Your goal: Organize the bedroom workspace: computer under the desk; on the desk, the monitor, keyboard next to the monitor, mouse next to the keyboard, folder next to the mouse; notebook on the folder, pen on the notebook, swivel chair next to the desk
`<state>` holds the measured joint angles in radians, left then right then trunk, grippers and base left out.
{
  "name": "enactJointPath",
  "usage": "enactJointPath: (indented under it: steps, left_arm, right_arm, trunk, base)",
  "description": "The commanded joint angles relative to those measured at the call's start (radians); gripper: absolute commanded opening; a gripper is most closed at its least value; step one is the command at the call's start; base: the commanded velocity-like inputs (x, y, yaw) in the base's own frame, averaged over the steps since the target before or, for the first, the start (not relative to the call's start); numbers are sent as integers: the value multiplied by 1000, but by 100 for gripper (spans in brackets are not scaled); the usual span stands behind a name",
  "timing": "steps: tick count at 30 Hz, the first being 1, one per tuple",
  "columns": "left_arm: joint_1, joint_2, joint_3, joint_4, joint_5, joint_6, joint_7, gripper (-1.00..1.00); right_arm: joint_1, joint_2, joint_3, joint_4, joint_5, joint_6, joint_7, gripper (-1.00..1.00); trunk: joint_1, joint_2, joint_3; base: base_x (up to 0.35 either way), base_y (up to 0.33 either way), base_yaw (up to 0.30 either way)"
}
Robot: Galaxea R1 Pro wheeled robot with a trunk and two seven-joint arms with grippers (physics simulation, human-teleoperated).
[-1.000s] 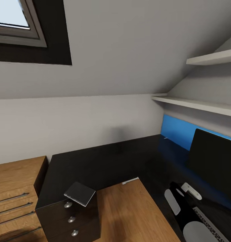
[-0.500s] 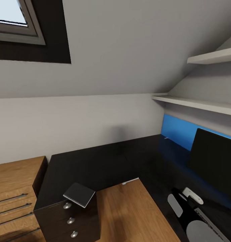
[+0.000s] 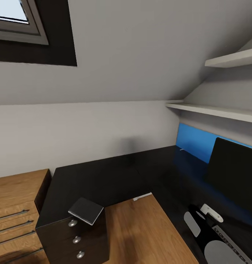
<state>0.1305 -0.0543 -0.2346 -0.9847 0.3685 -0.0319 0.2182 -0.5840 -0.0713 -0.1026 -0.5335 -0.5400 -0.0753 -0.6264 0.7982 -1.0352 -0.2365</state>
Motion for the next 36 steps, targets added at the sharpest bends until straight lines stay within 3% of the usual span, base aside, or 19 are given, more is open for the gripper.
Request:
enactJointPath:
  steps: [1, 28, 36]
  left_arm:
    - [0, 1, -3, -1, 10, -3, 6, 100]
    - [0, 1, -3, -2, 10, -5, 6, 100]
    - [0, 1, -3, -2, 10, -5, 6, 100]
  right_arm:
    - [-1, 0, 1, 0, -14, -12, 2, -100]
    - [0, 1, 1, -2, -14, -17, 7, -100]
    - [0, 1, 1, -2, -14, -17, 7, -100]
  trunk:
    - [4, -8, -4]
    - [108, -197, -89]
    - [108, -197, -89]
  base:
    - [0, 0, 0]
    - [0, 0, 0]
    - [0, 0, 0]
